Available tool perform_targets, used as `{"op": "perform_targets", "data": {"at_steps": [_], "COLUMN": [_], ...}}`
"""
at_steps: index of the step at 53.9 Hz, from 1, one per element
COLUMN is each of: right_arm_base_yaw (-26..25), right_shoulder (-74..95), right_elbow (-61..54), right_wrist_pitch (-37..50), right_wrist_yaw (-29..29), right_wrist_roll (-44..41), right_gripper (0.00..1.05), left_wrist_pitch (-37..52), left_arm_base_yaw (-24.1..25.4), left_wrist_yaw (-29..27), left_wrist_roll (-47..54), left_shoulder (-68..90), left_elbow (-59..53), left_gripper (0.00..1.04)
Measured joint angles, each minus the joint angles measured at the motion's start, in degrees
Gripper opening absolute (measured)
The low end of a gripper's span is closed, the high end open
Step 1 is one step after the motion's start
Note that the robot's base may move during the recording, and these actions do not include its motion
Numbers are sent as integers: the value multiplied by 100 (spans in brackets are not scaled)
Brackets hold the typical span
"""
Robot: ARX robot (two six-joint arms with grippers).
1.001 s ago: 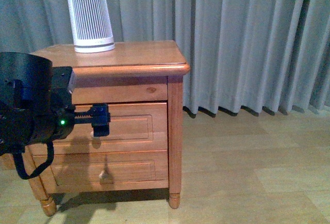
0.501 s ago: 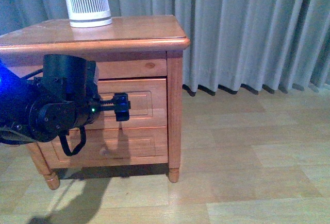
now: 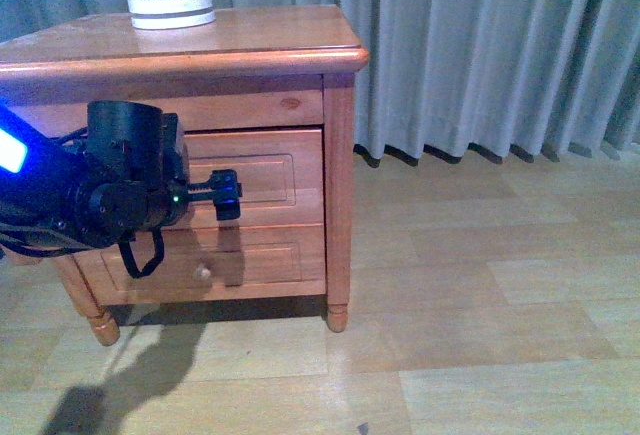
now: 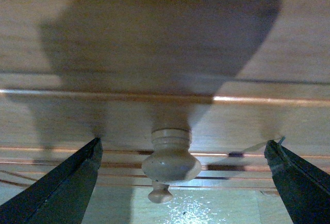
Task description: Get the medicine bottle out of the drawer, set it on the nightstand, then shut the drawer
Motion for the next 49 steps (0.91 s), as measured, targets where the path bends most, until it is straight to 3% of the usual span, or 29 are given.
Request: {"op": "perform_targets", "data": {"at_steps": [4, 28, 49], "right_arm_base_yaw": [0, 0, 0], "right_shoulder": [0, 2, 0], "right_elbow": [0, 0, 0], "right_wrist_pitch": [0, 0, 0], "right_wrist_yaw": [0, 0, 0], "right_wrist_roll": [0, 0, 0], "right_gripper": [98, 98, 98], "left_wrist_pitch": [-7, 280, 839], "left_arm_base_yaw": [2, 24, 42], "left_wrist_yaw": [-7, 59, 114], "left_wrist_roll": [-4, 74, 247], "left_shoulder": [35, -66, -570], "left_elbow": [17, -177, -1182], "left_gripper": [95, 27, 24]}}
